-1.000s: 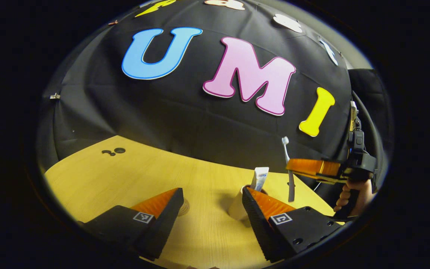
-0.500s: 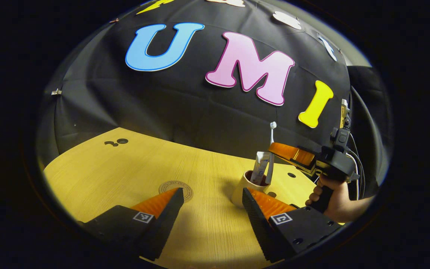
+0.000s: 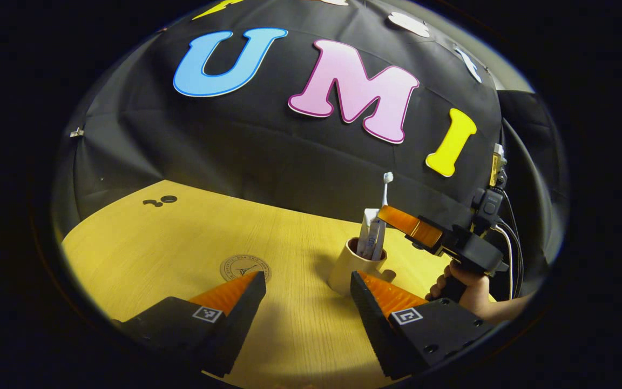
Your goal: Put the toothbrush and toothpaste on the desktop into the cup, then pick up the cup and place it on the coaster on the desktop.
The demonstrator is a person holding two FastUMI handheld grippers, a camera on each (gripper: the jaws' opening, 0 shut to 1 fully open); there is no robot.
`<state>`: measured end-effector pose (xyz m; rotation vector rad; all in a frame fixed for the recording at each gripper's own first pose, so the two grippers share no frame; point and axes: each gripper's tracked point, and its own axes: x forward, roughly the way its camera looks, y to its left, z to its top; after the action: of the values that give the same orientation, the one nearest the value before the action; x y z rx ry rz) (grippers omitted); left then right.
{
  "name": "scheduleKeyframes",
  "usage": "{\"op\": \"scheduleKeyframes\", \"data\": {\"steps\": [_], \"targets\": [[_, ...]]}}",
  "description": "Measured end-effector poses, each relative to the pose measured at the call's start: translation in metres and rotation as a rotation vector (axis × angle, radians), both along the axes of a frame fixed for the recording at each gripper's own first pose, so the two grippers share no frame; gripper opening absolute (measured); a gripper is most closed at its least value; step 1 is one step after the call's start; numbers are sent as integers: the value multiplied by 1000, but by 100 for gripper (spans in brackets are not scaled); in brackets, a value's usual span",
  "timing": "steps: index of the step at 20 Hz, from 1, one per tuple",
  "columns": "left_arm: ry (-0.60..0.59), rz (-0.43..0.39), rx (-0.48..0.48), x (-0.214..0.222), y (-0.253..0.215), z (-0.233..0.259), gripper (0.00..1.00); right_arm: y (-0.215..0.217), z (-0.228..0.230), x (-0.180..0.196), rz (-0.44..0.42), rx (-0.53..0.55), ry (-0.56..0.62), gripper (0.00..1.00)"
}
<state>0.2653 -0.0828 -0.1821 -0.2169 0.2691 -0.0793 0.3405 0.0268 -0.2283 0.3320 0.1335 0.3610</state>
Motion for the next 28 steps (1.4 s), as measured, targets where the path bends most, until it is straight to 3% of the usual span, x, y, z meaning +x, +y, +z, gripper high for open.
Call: {"op": "scheduleKeyframes", "data": {"steps": [4,5,7,8,9,10,11,12,13,14,15,18,28], "targets": [[-1,-12,4,3,-9,-1,98,5,0,-14,42,-50,-19,16],[-1,-13,5,3,-11,0,98,5,1,-18,52,-54,-20,34],[-5,-20,4,1,-14,4,98,3,7,-23,52,-65,-17,54],[-7,-20,6,0,-15,5,97,1,12,-27,51,-59,-13,53],[-7,-20,8,-1,-14,7,98,0,17,-30,48,-49,-3,67],[-8,-16,10,-4,-13,8,97,-4,19,-34,38,-45,12,65],[-2,-11,12,-6,-12,8,92,-8,22,-38,31,-42,31,76],[4,-3,13,-9,-9,7,97,-12,22,-40,22,-46,53,77],[6,9,10,-12,-6,8,98,-15,21,-42,14,-54,80,92],[11,19,6,-16,-3,7,98,-19,21,-46,12,-65,102,84],[14,31,8,-21,0,9,98,-22,20,-47,9,-81,126,97],[24,68,12,-35,12,11,98,-26,19,-53,18,-117,221,96],[107,194,37,-86,64,2,98,-3,-53,-80,149,-217,736,97]]}}
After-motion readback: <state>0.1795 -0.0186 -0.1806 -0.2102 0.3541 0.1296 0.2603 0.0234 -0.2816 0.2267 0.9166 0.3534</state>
